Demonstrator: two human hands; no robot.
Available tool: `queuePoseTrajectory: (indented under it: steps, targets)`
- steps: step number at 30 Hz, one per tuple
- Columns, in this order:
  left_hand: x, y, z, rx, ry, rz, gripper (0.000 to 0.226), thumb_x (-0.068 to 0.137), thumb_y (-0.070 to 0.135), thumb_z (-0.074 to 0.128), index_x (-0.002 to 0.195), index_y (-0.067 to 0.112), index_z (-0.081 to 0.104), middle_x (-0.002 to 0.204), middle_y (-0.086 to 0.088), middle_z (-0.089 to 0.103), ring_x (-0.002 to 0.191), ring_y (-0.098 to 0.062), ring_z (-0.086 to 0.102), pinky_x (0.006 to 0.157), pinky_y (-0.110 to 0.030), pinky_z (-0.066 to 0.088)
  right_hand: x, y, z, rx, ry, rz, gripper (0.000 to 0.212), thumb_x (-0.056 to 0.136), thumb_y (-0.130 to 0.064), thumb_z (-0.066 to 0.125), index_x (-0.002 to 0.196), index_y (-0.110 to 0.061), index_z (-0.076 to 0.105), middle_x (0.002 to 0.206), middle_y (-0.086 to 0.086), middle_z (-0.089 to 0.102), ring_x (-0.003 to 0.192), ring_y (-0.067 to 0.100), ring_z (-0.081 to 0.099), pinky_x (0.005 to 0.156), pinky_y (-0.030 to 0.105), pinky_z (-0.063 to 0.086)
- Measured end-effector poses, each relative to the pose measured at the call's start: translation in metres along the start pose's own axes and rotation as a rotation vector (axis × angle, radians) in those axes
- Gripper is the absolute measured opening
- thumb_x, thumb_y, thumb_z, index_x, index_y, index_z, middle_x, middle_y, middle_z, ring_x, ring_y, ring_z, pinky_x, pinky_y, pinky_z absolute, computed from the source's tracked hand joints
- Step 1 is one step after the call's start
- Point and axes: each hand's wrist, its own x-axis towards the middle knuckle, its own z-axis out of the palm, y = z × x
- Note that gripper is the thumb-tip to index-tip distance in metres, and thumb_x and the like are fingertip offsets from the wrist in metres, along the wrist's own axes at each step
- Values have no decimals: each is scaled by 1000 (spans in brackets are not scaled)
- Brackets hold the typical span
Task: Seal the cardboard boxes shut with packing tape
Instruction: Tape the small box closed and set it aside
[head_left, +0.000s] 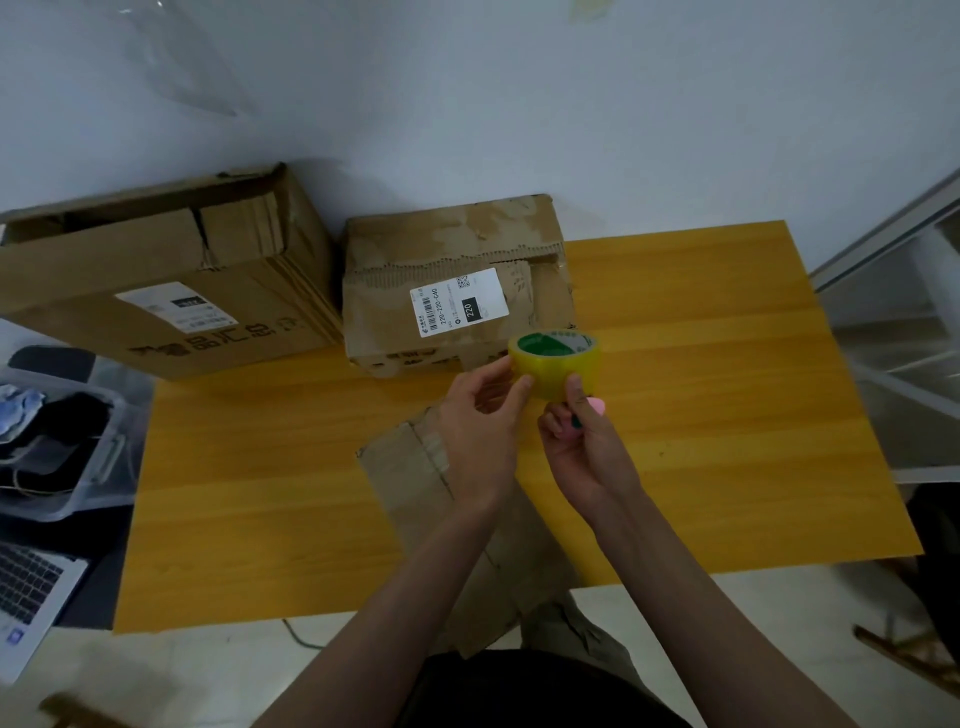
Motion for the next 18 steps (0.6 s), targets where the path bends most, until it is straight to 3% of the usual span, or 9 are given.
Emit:
queuePoseTrajectory:
  steps: [2,5,8,10,12,15,16,18]
  targets:
    - [3,0,1,-26,-30,-77,39,84,32,83,121,25,69,120,6,68,106,-2,65,89,-22,56,-1,1,-2,-25,-32,6,11,89,-16,60,80,-12,56,58,-5,25,50,5,27,51,22,27]
    - [12,5,3,-144,-156,-369,69,77,50,84,137,30,57,131,5,63,117,-11,62,94,-35,57,-4,2,-7,-101,-81,43,14,92,-12,60,79,-13,54,58,-6,27,51,5,28,51,21,25]
    - [22,11,1,-352,-226,-526,60,83,25,83,137,23,56,127,-6,67,111,-23,69,81,-33,62,-9,-4,-14,-190,-75,107,16,90,-12,62,77,-15,54,63,-5,28,52,5,30,49,19,28]
    - [28,13,-2,-402,-236,-526,49,85,13,79,129,23,60,123,-9,69,110,-26,69,79,-31,60,-13,-13,-19,-361,-61,136,13,89,-16,67,84,-12,55,67,-4,32,53,6,32,48,19,31]
    - [34,11,-5,-386,-253,-503,43,85,9,77,124,24,64,122,-7,70,112,-27,68,85,-35,59,-17,-20,-24,-683,8,98,24,87,-21,74,98,-7,59,74,1,43,56,8,39,50,21,35]
    - [40,10,-7,-116,-228,-341,41,84,12,77,119,30,67,125,3,66,118,-18,62,94,-37,57,-20,-27,-28,-1124,194,-277,51,78,-21,85,118,-20,52,104,2,55,81,13,54,61,19,45]
    - [40,11,-6,-23,-219,-265,40,84,13,78,118,30,66,124,6,64,118,-13,59,93,-35,57,-21,-29,-26,-1222,121,-421,56,77,-18,85,122,-22,52,111,1,54,89,11,55,64,15,47]
    - [35,15,-4,88,-224,-135,38,84,18,79,117,29,64,120,11,62,116,-7,56,91,-31,56,-19,-28,-17,-1358,-92,-517,58,77,-14,85,128,-19,57,116,-5,54,95,3,56,67,11,48]
